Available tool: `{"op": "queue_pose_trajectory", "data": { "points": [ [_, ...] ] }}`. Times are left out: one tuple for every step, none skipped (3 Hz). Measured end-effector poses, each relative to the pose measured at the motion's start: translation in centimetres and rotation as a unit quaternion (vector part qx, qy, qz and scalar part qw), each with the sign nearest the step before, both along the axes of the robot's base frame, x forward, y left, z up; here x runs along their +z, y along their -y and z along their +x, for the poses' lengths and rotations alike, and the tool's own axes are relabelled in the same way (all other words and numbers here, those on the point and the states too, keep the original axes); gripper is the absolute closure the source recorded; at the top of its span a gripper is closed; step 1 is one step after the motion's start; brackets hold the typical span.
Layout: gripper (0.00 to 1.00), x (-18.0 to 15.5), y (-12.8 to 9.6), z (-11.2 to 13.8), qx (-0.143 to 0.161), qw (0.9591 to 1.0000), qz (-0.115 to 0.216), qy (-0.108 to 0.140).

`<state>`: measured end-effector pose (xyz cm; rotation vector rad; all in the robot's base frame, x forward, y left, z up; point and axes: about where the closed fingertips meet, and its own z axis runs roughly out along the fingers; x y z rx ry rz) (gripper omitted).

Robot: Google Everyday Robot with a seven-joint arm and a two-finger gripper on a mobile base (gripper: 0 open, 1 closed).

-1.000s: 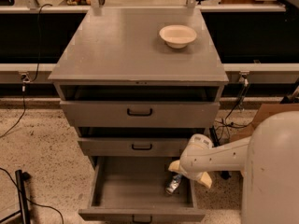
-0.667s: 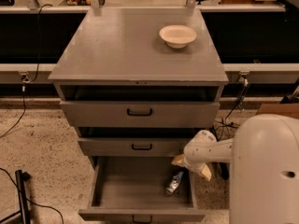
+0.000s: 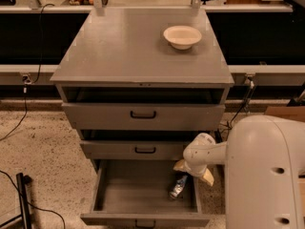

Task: Pick redbull can from bottom drawer and place on counter

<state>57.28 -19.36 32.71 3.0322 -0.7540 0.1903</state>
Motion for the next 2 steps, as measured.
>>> {"op": "queue_pose_trajectory", "data": {
  "points": [
    [0.17, -3.1, 0.1, -0.7, -0.006, 0.9994, -0.026, -0.02],
    [0.37, -5.9, 0.7, -1.3, -0.018, 0.9989, -0.035, -0.025]
  ]
}}
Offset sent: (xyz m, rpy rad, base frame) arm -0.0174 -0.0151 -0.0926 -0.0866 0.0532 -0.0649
